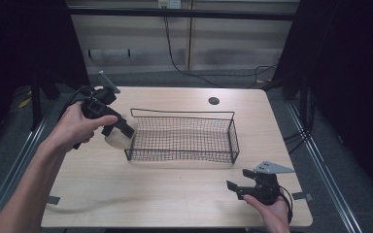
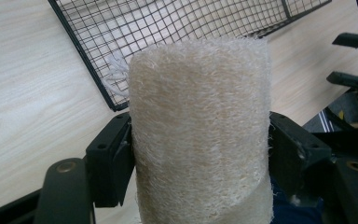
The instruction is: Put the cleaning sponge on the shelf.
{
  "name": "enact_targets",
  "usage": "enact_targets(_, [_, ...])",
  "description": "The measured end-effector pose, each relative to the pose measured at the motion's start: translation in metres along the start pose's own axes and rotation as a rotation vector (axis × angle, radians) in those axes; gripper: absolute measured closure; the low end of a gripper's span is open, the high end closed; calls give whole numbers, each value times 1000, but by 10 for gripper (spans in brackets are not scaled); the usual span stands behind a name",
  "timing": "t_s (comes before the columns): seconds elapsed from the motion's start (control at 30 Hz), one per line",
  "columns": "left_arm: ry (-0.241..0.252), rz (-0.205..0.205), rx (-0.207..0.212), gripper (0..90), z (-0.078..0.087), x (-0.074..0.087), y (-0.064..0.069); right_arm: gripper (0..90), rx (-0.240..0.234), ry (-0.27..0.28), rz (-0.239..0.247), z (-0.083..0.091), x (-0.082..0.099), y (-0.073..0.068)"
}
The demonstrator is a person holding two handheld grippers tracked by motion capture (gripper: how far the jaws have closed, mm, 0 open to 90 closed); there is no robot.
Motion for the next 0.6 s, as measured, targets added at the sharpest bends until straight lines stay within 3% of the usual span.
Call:
enact_targets(0.23, [0, 47, 6, 304, -9, -14, 5, 205, -3, 2, -4, 1, 0, 0])
enact_targets(0.6, [-5, 76, -6, 304, -14, -32, 13, 204, -13, -2, -1, -1, 0, -1])
Point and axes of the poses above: each handheld gripper's, and its own axes: z roughly backward along the jaws, x roughly out of its underside, y roughly to its right, the point moved 3 cm from there along -z, roughly forward along the jaws, and after that the axes turned 4 degrees about z, right-handed, at the moved point
